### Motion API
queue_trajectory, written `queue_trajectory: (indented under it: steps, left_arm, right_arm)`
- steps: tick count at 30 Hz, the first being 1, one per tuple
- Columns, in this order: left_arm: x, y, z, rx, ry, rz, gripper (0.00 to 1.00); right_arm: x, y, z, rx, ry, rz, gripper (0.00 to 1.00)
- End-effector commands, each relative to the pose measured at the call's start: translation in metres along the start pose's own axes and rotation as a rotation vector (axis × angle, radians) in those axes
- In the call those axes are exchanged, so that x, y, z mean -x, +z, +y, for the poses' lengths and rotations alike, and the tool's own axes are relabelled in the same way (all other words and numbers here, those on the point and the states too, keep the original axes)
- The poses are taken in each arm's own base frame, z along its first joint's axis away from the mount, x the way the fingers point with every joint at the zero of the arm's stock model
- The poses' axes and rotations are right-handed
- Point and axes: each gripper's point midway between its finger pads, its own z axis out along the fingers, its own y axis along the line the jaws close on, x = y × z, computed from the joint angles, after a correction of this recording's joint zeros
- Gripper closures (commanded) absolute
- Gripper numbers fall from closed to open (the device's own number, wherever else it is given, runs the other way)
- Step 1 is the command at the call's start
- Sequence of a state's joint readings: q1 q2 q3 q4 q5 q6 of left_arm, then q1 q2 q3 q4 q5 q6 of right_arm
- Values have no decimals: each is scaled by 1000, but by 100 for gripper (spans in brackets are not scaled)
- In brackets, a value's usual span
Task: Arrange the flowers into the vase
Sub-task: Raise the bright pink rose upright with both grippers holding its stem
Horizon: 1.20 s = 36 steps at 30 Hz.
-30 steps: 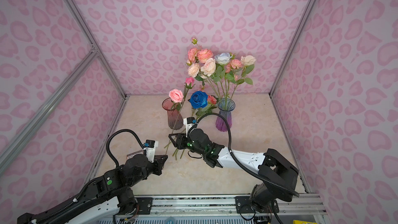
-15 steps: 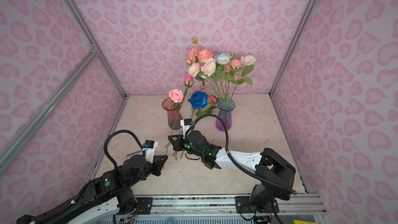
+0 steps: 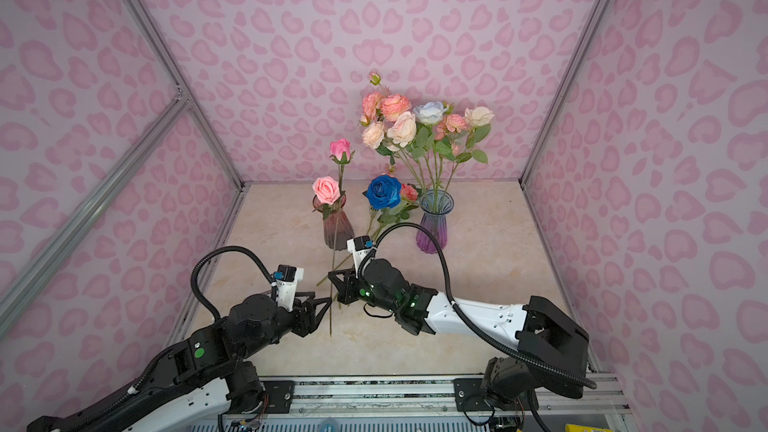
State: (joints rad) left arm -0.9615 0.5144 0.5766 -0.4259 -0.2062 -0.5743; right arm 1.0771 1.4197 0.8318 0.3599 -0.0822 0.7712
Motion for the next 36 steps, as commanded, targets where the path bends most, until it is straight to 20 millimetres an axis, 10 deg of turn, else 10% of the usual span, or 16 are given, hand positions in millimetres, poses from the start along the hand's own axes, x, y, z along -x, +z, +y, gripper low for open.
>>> queue_trajectory:
  steps: [1,11,23,36]
  left_arm:
    - [14,-13,-5,-25,27,-44,36]
    - [63,-22,-35,-46,127,-87,36]
    - [131,-26,-117,-248,255,-82,36]
    - [155,0,-153,-315,301,-82,52]
  right_arm:
    - [-16,-12,-21,-116,-94,24,94]
    - [-6,-53,-6,-179,-217,-92,95]
    - [15,-103,9,-173,-283,-205,96]
    - [22,-114,42,-105,-353,-223,96]
